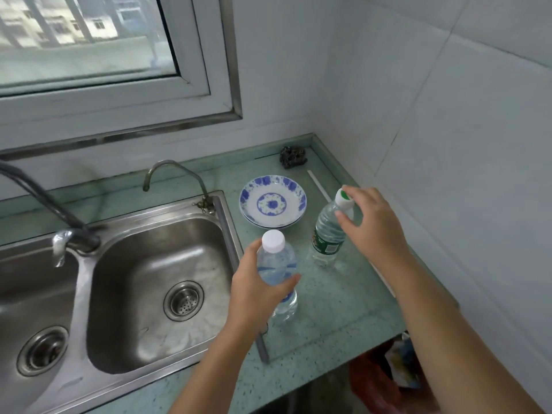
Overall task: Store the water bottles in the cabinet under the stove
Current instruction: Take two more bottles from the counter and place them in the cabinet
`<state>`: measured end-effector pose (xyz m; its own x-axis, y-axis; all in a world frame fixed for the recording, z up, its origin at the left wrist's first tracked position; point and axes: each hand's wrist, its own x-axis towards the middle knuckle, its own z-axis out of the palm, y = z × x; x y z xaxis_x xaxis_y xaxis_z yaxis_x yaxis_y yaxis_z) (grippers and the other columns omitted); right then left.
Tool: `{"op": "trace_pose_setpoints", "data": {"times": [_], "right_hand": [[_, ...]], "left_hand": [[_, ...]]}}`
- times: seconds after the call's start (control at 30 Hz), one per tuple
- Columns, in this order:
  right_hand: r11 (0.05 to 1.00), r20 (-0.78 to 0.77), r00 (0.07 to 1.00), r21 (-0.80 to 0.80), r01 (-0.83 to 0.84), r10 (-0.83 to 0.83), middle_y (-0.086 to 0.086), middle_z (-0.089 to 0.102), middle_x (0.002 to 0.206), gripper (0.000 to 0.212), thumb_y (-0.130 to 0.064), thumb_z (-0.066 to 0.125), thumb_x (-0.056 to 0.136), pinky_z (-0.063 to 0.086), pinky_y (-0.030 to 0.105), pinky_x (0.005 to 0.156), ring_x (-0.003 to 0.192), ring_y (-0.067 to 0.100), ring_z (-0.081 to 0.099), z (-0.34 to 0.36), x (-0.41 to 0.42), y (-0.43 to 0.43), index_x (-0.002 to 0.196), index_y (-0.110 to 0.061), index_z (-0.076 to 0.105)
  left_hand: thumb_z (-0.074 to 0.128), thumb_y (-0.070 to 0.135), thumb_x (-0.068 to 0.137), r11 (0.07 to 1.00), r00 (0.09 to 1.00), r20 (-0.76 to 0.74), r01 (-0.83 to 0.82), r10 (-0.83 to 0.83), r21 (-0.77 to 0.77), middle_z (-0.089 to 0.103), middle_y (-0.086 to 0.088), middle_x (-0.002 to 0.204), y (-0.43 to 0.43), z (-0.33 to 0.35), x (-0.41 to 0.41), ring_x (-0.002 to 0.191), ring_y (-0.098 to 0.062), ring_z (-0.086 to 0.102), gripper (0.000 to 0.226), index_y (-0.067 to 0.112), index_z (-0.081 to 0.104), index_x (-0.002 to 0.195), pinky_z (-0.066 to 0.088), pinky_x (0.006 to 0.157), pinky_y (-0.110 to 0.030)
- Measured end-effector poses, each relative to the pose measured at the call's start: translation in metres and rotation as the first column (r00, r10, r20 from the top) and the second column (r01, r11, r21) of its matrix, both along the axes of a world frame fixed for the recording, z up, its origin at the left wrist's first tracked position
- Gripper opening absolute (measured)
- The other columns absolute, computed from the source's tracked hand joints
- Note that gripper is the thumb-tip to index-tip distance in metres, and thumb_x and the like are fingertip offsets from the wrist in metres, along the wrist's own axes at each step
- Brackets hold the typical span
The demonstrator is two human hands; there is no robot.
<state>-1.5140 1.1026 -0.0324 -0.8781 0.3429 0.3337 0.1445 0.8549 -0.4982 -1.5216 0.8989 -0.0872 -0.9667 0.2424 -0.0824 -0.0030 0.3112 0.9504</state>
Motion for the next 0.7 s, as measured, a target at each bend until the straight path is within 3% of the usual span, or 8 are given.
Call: {"op": "trace_pose_setpoints", "data": {"times": [0.1, 0.23, 0.33, 0.43, 0.53, 0.7], "right_hand": [[1.000, 0.013, 1.000, -0.004, -0.018, 0.018, 0.011, 0.055, 0.110, 0.044, -0.022, 0.062, 0.081, 0.038, 0.028, 0.071, 0.092, 0.024, 0.054, 0.000, -0.004, 0.001, 0.122, -0.014, 0.050], [1.000, -0.002, 1.000, -0.012, -0.020, 0.020, 0.012, 0.053, 0.100, 0.033, -0.019, 0.064, 0.079, 0.035, 0.026, 0.064, 0.079, 0.026, 0.054, -0.002, 0.002, -0.003, 0.110, -0.013, 0.056], [0.997, -0.007, 0.997, -0.023, -0.080, 0.079, 0.007, 0.048, 0.092, 0.028, -0.018, 0.066, 0.078, 0.030, 0.015, 0.053, 0.068, 0.018, 0.048, -0.008, 0.013, -0.007, 0.103, -0.010, 0.057], [0.990, -0.027, 0.994, -0.087, -0.111, 0.109, 0.001, 0.044, 0.090, 0.025, -0.016, 0.068, 0.076, 0.026, 0.008, 0.053, 0.064, 0.015, 0.048, -0.011, 0.023, -0.006, 0.099, -0.010, 0.058], [0.979, -0.050, 0.989, -0.141, -0.145, 0.139, 0.000, 0.046, 0.088, 0.024, -0.011, 0.071, 0.072, 0.033, 0.014, 0.054, 0.066, 0.018, 0.051, -0.007, 0.033, -0.002, 0.093, -0.009, 0.061], [0.947, -0.069, 0.959, -0.154, -0.282, 0.275, 0.006, 0.054, 0.085, 0.026, -0.012, 0.074, 0.068, 0.043, 0.025, 0.056, 0.065, 0.018, 0.053, 0.007, 0.053, -0.007, 0.092, -0.012, 0.062]], "left_hand": [[0.085, 0.030, 0.059, 1.000, 1.000, -0.025, -0.002, 0.001, -0.030, 0.057, 0.010, 0.119, 0.001, -0.002, 0.006, 0.110, -0.012, 0.053, 0.075, 0.050, 0.037, 0.112, 0.046, 0.096, -0.038], [0.085, 0.030, 0.059, 0.999, 0.998, -0.051, -0.033, 0.031, -0.037, 0.055, 0.016, 0.116, 0.003, -0.001, 0.015, 0.110, -0.009, 0.052, 0.074, 0.060, 0.034, 0.103, 0.045, 0.096, -0.035], [0.085, 0.025, 0.059, 0.998, 0.997, -0.049, -0.063, 0.062, -0.017, 0.054, 0.023, 0.111, 0.006, -0.001, 0.023, 0.107, -0.005, 0.052, 0.071, 0.057, 0.039, 0.102, 0.044, 0.095, -0.030], [0.086, 0.025, 0.057, 0.994, 0.992, -0.067, -0.110, 0.109, -0.014, 0.056, 0.017, 0.113, 0.010, -0.001, 0.033, 0.108, -0.005, 0.052, 0.071, 0.052, 0.041, 0.105, 0.043, 0.094, -0.028], [0.087, 0.024, 0.056, 0.980, 0.978, -0.069, -0.197, 0.195, -0.017, 0.058, 0.016, 0.109, 0.014, -0.001, 0.045, 0.105, -0.009, 0.053, 0.071, 0.044, 0.044, 0.109, 0.042, 0.089, -0.025], [0.087, 0.022, 0.055, 0.935, 0.933, -0.063, -0.355, 0.353, -0.014, 0.060, 0.009, 0.106, 0.003, 0.008, 0.071, 0.101, -0.015, 0.056, 0.071, 0.035, 0.047, 0.112, 0.047, 0.088, -0.033]]}}
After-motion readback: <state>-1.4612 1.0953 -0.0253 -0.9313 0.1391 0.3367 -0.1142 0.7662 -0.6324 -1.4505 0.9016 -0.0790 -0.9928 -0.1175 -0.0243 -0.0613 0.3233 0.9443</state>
